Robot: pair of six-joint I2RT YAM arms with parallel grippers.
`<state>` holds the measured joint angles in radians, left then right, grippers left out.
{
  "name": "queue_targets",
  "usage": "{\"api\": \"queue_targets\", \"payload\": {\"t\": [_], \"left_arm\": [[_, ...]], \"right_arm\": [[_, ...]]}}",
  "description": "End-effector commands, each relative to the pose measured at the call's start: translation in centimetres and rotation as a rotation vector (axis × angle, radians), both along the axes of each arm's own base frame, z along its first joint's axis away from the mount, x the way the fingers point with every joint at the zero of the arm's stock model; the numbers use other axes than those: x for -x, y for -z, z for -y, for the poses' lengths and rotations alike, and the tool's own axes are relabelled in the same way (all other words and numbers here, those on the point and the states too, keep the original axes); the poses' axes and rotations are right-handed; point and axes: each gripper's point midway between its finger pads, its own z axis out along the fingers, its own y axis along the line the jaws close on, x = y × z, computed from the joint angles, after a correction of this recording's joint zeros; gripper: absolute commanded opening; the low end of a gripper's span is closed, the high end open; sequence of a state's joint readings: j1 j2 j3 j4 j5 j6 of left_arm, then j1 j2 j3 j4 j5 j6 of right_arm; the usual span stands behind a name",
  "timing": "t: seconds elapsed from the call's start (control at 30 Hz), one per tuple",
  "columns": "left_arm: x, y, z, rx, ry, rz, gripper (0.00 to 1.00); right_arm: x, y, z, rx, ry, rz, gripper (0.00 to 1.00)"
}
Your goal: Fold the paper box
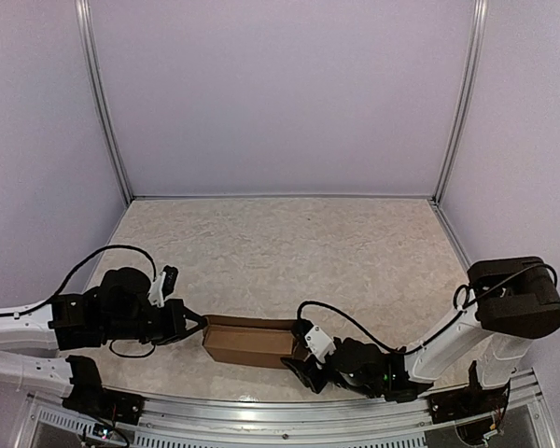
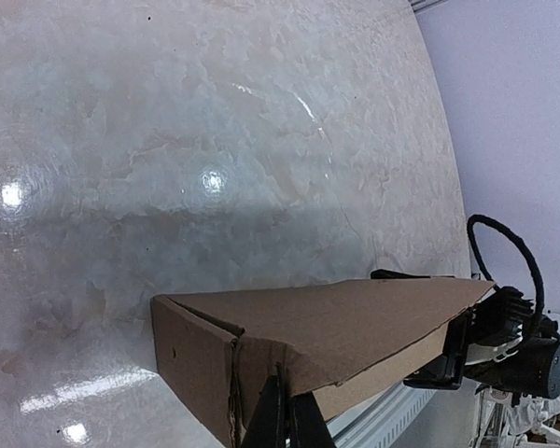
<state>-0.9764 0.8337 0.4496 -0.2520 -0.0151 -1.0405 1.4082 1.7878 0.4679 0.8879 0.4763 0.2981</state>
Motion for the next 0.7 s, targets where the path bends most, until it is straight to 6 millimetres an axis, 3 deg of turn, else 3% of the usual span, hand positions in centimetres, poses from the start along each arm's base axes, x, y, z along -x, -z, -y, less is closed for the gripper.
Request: {"api": "queue_targets", "payload": {"t": [0.0, 0.67], "left_arm": [[1.2, 4.6, -3.8, -0.131, -0.090, -0.121, 0.00], [2.1, 7.3, -6.7, -0.238, -0.142, -0.147, 0.00]], "right_arm": [[-4.1, 3.8, 7.2, 0.175, 0.337, -0.002, 0.00], [-5.7, 5.0, 9.3, 0.205, 0.483, -0.071, 0.00]]}}
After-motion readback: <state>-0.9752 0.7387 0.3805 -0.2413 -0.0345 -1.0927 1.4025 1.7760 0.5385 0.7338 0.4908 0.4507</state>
